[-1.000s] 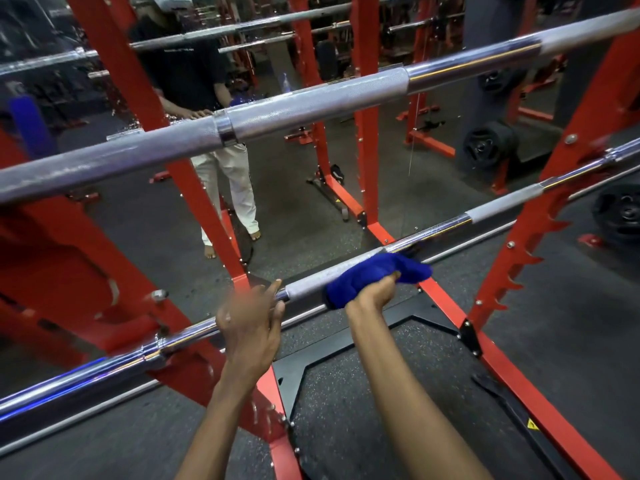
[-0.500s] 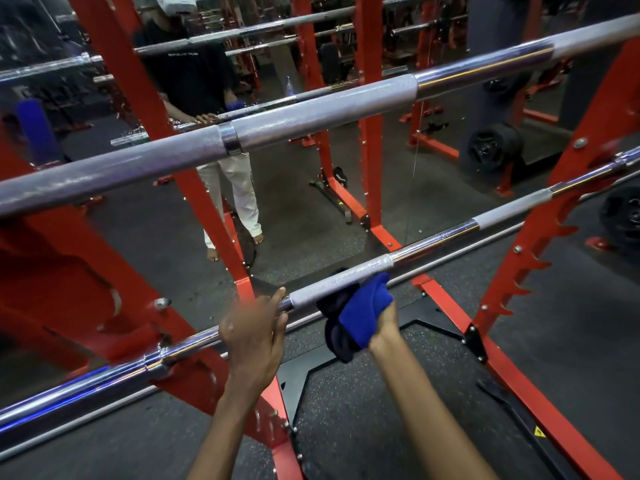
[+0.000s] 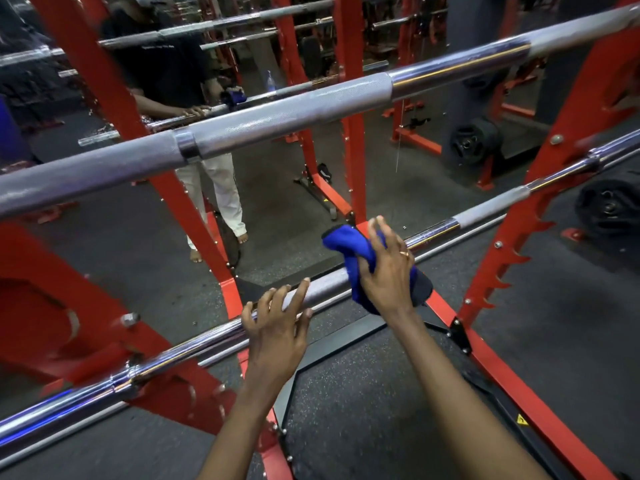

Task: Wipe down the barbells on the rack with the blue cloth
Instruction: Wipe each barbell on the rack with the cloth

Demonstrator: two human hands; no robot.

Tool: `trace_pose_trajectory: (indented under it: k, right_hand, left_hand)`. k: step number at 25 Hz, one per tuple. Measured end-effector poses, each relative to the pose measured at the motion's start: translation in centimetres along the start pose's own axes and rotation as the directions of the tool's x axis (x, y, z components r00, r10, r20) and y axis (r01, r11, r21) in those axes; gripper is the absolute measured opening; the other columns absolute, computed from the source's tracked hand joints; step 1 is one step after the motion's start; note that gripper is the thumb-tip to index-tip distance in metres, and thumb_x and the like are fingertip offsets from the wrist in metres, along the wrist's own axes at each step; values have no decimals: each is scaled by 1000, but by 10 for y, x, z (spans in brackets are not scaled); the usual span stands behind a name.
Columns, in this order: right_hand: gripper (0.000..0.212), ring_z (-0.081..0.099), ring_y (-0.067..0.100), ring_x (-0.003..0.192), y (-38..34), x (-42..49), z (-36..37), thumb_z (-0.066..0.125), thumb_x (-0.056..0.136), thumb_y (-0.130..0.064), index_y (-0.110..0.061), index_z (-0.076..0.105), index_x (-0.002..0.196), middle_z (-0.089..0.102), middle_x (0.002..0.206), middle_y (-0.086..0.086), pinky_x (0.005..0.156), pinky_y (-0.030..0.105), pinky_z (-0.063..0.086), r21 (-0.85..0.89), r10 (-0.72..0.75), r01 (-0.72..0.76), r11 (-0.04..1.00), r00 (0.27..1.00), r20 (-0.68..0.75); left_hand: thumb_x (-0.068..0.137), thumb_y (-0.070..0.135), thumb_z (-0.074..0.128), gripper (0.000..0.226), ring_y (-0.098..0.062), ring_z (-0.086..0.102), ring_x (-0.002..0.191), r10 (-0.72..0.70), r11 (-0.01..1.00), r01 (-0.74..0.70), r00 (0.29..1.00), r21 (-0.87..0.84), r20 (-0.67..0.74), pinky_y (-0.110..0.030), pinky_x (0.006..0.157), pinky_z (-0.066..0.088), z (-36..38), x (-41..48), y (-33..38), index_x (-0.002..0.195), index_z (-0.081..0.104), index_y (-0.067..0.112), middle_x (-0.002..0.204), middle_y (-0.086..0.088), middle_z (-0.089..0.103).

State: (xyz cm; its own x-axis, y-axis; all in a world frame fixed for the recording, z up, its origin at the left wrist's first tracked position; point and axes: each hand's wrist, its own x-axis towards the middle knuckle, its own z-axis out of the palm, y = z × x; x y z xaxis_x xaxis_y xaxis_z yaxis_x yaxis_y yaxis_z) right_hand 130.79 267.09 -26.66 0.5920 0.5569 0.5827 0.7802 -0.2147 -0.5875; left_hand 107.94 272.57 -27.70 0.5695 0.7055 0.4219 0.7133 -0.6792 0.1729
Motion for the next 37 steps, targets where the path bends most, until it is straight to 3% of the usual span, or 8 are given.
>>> trace_pose_trajectory:
  k: [3, 5, 9, 15, 22, 27, 31, 37]
  right_hand:
    - [32, 58, 32, 114, 4, 12, -7, 64, 86, -20, -19, 63, 118, 57, 123, 4, 99, 48, 46, 29, 113, -110, 993, 983, -146]
    - [23, 59, 31, 118, -4, 0, -4, 63, 92, -33, -19, 66, 110, 64, 115, 1, 103, 46, 42, 5, -81, 82, 997, 996, -41]
    - [46, 43, 17, 144, 19, -13, -11, 57, 97, -50, -29, 62, 138, 58, 143, -7, 122, 41, 25, 18, -381, 387, 922, 898, 222]
    - [33, 55, 31, 131, 56, 19, -20, 60, 96, -44, -29, 73, 123, 67, 131, 0, 115, 52, 34, -36, -78, 76, 996, 995, -69]
    - [45, 50, 27, 137, 48, 6, -20, 58, 96, -53, -27, 67, 132, 62, 135, -2, 120, 48, 28, -75, -226, 228, 971, 973, 39]
    - [34, 43, 33, 142, 64, 25, -16, 57, 100, -30, -16, 67, 130, 56, 144, 9, 119, 53, 33, 49, 165, -158, 986, 956, -243]
    - [45, 19, 28, 156, 33, 4, 2, 50, 106, -29, -15, 51, 148, 39, 160, 9, 128, 40, 19, 89, 228, -215, 973, 959, -168]
    - [59, 35, 30, 150, 106, 67, -38, 50, 99, -38, -2, 51, 146, 46, 156, 15, 126, 38, 24, 155, 462, -436, 887, 848, -260]
  left_hand:
    - [96, 46, 46, 51, -22, 55, 122, 9, 998, -8, 1000, 57, -29, -51, 102, 29, 3, 0, -2, 147, 47, 42, 130, 7, 59]
    - [96, 44, 48, 50, -22, 56, 116, 30, 996, -24, 997, 84, -70, -48, 99, 30, 5, -1, -1, 146, 50, 40, 126, 7, 61]
    - [95, 44, 46, 49, -22, 55, 108, 34, 996, -23, 990, 85, -135, -49, 98, 32, 6, -1, 0, 143, 55, 38, 122, 5, 62]
    - [93, 48, 42, 50, -27, 59, 101, -1, 993, 11, 997, 121, -77, -51, 95, 34, 2, 1, 5, 141, 55, 37, 119, 4, 63]
    - [96, 57, 30, 58, -31, 67, 87, 117, 978, -147, 974, 147, 196, -41, 71, 49, 8, 61, 55, 132, 59, 21, 107, -5, 70]
    - [101, 49, 42, 46, -22, 65, 81, 244, 966, -251, 965, 65, 97, -35, 61, 47, 9, 57, 41, 137, 57, 25, 104, 4, 68]
    - [101, 51, 40, 46, -20, 65, 79, 251, 966, -253, 967, 48, 49, -34, 58, 47, 12, 58, 43, 135, 60, 26, 101, 6, 68]
    - [102, 56, 33, 49, -23, 67, 80, 182, 982, -187, 978, 38, 104, -32, 60, 43, 9, 62, 51, 130, 61, 27, 98, 4, 68]
